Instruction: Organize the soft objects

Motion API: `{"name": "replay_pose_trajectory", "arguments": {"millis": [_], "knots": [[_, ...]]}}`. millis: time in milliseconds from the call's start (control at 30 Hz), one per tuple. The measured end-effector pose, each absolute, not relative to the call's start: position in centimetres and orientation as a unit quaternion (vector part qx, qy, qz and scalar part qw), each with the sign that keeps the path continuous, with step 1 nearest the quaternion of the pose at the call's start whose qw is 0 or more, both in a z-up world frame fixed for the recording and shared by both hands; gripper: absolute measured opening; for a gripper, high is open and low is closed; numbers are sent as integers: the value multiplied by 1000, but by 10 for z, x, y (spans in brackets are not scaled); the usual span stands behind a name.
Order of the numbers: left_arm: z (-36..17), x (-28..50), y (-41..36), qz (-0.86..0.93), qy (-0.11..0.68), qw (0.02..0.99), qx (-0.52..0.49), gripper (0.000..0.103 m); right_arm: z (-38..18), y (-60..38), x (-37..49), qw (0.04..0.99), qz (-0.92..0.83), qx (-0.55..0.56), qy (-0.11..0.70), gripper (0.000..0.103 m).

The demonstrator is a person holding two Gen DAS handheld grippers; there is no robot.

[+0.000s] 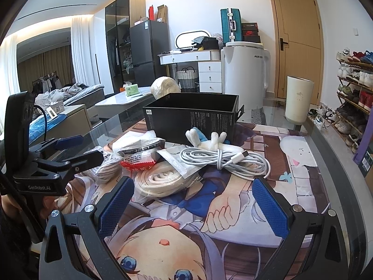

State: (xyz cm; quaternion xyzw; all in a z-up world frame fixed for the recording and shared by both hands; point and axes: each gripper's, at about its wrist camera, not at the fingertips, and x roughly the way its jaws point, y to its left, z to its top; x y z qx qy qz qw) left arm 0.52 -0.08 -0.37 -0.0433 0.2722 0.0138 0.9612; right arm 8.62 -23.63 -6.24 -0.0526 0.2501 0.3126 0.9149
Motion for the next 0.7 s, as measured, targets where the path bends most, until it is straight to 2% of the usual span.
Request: {"name": "replay_pose_trajectory", "arguments": {"millis": [700], "knots": [[-7,4,19,24,322,946,-40,103,-55,-227,94,903,317,-59,283,103]]}}
